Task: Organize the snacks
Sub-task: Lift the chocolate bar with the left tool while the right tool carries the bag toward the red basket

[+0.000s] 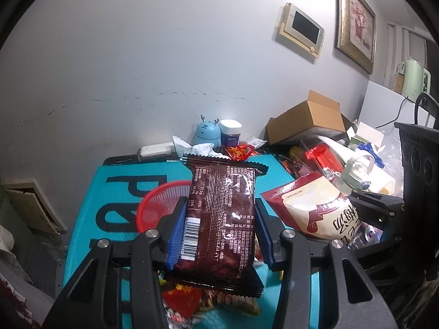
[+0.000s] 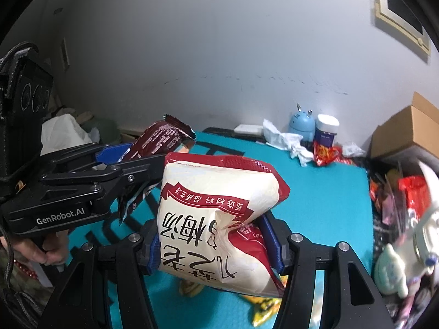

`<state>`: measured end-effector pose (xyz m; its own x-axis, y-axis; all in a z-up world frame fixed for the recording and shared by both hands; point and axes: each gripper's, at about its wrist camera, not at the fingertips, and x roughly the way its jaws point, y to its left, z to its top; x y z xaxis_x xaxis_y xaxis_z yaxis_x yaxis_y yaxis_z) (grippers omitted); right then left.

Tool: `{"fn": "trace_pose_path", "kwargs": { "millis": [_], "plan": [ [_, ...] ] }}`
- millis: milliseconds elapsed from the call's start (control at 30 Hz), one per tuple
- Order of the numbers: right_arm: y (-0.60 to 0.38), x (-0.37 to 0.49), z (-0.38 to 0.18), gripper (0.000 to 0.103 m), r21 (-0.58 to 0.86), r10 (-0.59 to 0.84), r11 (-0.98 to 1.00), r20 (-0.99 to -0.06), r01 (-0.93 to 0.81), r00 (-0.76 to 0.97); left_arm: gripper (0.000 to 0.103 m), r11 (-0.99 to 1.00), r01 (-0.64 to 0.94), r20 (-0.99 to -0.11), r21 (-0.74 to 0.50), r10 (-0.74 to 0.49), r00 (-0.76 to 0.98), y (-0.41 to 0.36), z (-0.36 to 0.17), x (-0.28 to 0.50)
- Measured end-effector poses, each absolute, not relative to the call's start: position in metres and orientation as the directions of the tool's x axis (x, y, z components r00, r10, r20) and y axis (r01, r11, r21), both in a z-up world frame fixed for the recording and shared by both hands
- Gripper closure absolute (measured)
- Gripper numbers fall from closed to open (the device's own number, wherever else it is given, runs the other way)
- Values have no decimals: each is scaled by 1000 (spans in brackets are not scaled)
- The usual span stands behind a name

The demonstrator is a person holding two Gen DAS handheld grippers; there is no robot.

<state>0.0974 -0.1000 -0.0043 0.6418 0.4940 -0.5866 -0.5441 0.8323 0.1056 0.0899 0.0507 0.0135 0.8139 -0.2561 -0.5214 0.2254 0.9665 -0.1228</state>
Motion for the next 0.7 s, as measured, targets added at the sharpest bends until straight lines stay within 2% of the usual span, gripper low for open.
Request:
{"fn": "trace_pose_path", "kwargs": {
  "millis": [700],
  "plan": [
    [-72,187,-16,44,89,489,832,-584,-548,648,58,978,179,-523,-105,-208,827,70,0,179]
  ]
}}
